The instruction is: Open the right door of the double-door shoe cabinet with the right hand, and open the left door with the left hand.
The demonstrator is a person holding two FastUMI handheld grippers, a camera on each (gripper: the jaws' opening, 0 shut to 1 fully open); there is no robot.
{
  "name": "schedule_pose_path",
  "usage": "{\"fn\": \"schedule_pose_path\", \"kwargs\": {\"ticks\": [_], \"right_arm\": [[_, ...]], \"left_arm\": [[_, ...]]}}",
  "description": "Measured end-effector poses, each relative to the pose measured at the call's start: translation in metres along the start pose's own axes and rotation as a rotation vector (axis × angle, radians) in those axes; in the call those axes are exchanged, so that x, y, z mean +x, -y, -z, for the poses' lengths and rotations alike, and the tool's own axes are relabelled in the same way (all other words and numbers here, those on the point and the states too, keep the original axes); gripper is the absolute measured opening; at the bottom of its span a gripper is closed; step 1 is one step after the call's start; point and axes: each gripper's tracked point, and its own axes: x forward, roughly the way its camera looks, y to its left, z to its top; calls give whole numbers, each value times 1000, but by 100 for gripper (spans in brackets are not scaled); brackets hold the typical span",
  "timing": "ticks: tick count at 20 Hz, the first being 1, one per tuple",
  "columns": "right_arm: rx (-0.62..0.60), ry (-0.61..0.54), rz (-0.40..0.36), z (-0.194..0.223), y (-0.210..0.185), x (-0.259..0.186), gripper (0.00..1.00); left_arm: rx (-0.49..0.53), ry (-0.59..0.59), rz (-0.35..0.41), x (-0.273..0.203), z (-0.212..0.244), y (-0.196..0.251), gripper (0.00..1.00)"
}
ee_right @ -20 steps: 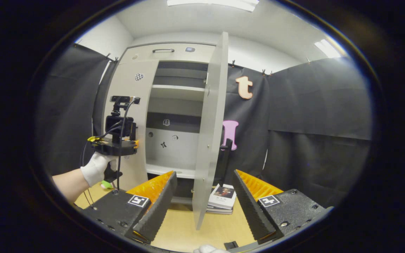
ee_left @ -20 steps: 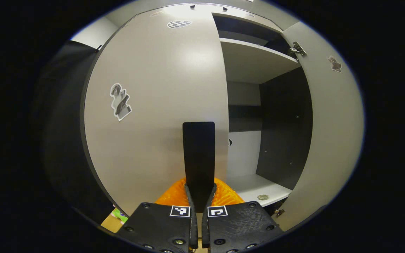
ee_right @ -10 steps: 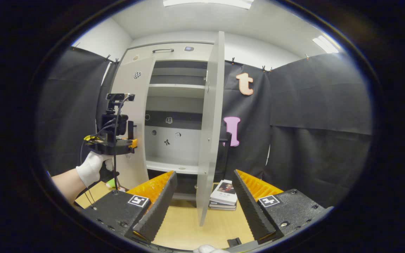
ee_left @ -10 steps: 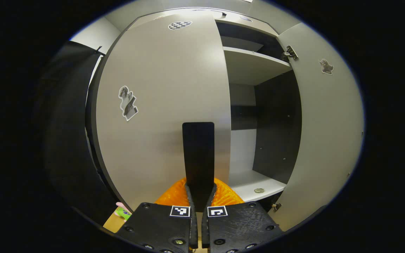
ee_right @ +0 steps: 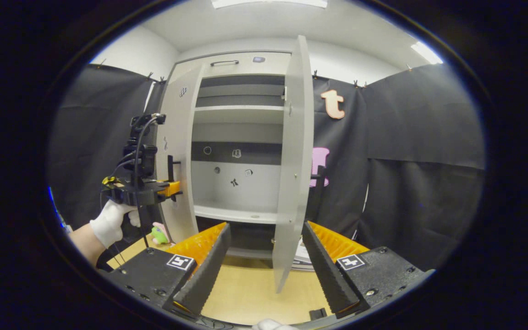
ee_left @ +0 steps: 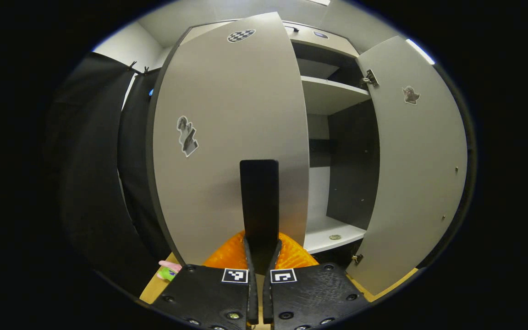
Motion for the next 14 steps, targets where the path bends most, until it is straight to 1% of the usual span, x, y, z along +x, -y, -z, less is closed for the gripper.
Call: {"fn": "schedule_pose_path", "kwargs": {"ticks": [1,2,5,6,7,8,10,14], "right_arm": [[-2,-2,-9,0,-4,2,98],[-3,-5,-18,1,-7,4,96],[-1,-8,-52,1,-18,9,98],[-2,-8,-62,1,-21,11,96],[-2,-6,-73,0,-26,13,98],[-3,-7,-84,0,-30,15,96],[-3,-9,-106,0,-40,19,96],[-2,-16,-146,4,-50,19,99]], "left_arm": [[3,4,-3,-4,0,-3,4],[3,6,-6,-9,0,-7,4],[-3,8,-21,-24,2,-18,4],[-5,8,-27,-30,4,-22,3],[-6,8,-36,-36,4,-27,3],[-6,7,-46,-43,5,-33,3],[-8,7,-74,-53,7,-48,3],[-20,5,-118,-77,11,-79,2]]}}
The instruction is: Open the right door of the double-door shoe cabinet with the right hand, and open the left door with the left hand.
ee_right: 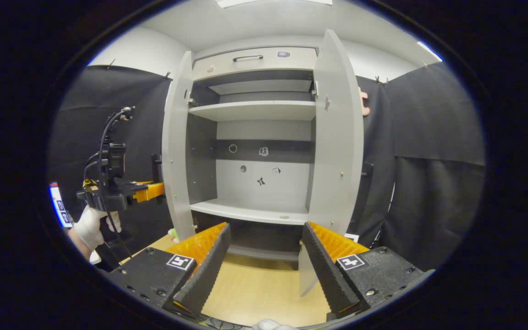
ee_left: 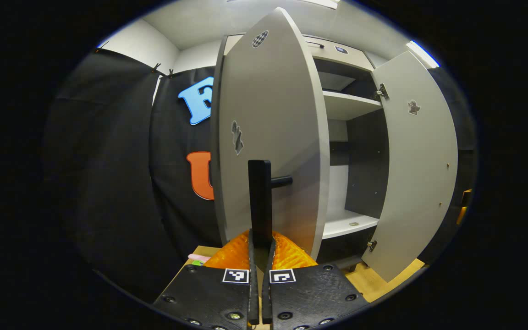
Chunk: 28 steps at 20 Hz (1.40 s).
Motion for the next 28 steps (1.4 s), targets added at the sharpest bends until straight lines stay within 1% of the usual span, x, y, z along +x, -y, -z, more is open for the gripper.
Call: {"fn": "schedule_pose_path", "kwargs": {"ticks": [3,4,6,7,9,10,11,12,13,14,16,17,18,22,27,28], "right_arm": [[2,-3,-22,1,-18,9,99],[3,-2,-28,1,-22,10,96],[0,-3,-44,1,-28,13,96],[-3,-3,-52,0,-32,12,96],[-11,-1,-67,-2,-41,13,97],[-15,-1,-75,-2,-46,14,96],[-17,-1,-81,-3,-50,15,96],[-20,-2,-87,-2,-54,16,96],[-22,-3,-91,-1,-57,16,96],[-23,-4,-95,-1,-59,16,96],[-26,-2,-98,-1,-64,14,98],[-27,-3,-100,-1,-66,15,98],[-27,-4,-101,0,-67,16,98],[-23,-4,-98,0,-66,15,98],[-23,1,-88,-3,-62,16,96],[-23,2,-84,-4,-60,17,98]], "left_arm": [[0,-3,-33,-8,4,-27,0],[1,2,-36,-10,3,-36,8],[8,13,-40,-14,6,-53,8],[19,7,-50,-15,9,-63,0],[54,1,-101,-17,12,-92,0],[22,-3,-91,-18,14,-103,0],[-32,-1,-69,-20,12,-106,0],[-58,-5,-51,-22,13,-109,0],[-55,-3,-18,-20,14,-107,0],[-29,8,-7,-20,13,-105,0],[78,-2,-30,-20,17,-106,0],[117,-1,-40,-21,18,-108,0],[132,-3,-44,-23,19,-110,0],[72,-9,-35,-20,18,-108,0],[72,-15,-50,-24,18,-108,0],[69,-19,-59,-29,19,-109,0]]}}
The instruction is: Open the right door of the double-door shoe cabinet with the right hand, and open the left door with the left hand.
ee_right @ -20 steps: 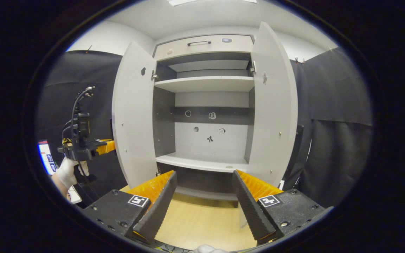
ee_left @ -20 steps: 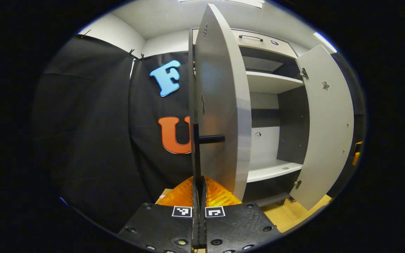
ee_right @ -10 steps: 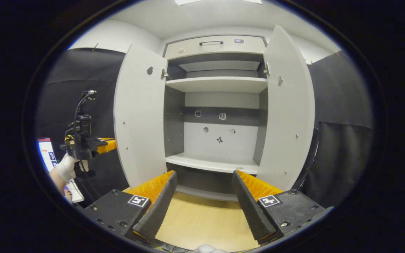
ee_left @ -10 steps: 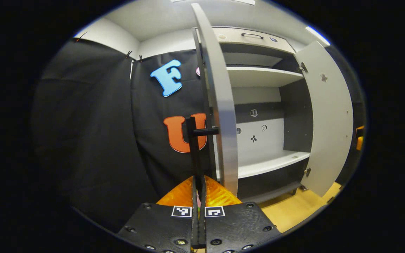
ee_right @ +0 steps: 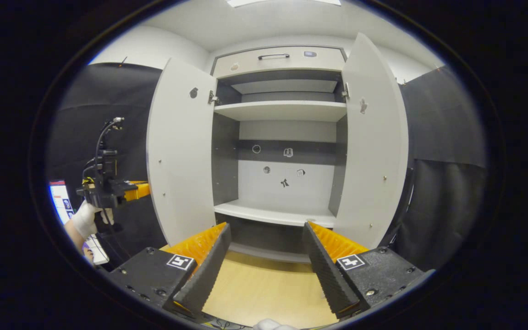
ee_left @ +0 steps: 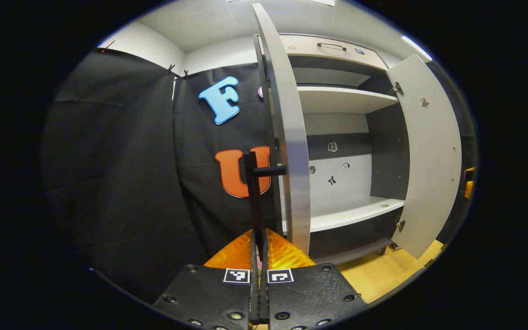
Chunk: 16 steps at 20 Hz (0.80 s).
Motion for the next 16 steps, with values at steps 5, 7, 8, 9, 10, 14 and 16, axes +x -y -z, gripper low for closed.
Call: {"fn": "schedule_pose_path", "kwargs": {"ticks": [5,7,8,9,10,14,16], "right_arm": [[11,10,33,-1,15,1,98],[16,3,36,1,17,5,98],[17,0,37,1,18,6,98],[17,-3,39,3,20,6,98],[16,-5,40,4,21,7,98],[8,5,50,-1,25,8,96],[6,12,60,-4,27,6,98]], "left_arm": [[17,-40,-58,-31,17,-12,53],[5,-41,-68,-49,20,-11,98],[3,-45,-85,-55,21,-13,96],[0,-44,-89,-59,21,-12,96],[-8,-45,-90,-65,19,-8,96],[-38,-51,-85,-76,9,11,96],[-37,-37,-80,-82,-3,27,96]]}}
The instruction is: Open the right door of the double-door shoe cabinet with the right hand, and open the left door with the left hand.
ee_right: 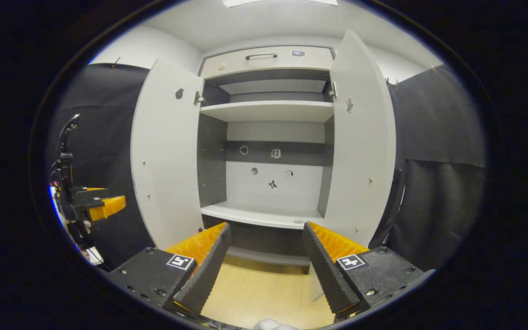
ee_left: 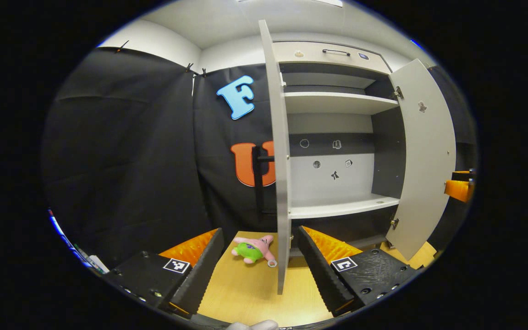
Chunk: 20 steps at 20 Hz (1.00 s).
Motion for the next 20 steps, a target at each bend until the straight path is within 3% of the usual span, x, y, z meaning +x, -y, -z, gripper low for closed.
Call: {"fn": "schedule_pose_path", "kwargs": {"ticks": [1,2,9,15,20], "right_arm": [[-2,3,7,-2,3,-1,98],[-4,4,15,-4,9,-2,98],[-10,28,75,-13,33,-9,98],[-9,28,138,-10,55,-16,98],[-2,23,171,-7,68,-18,98]], "left_arm": [[10,13,4,-3,-8,8,100],[25,36,8,-5,-17,16,96],[19,107,93,-17,-52,84,96],[19,111,130,-14,-51,121,96],[18,87,121,-14,-40,125,96]]}}
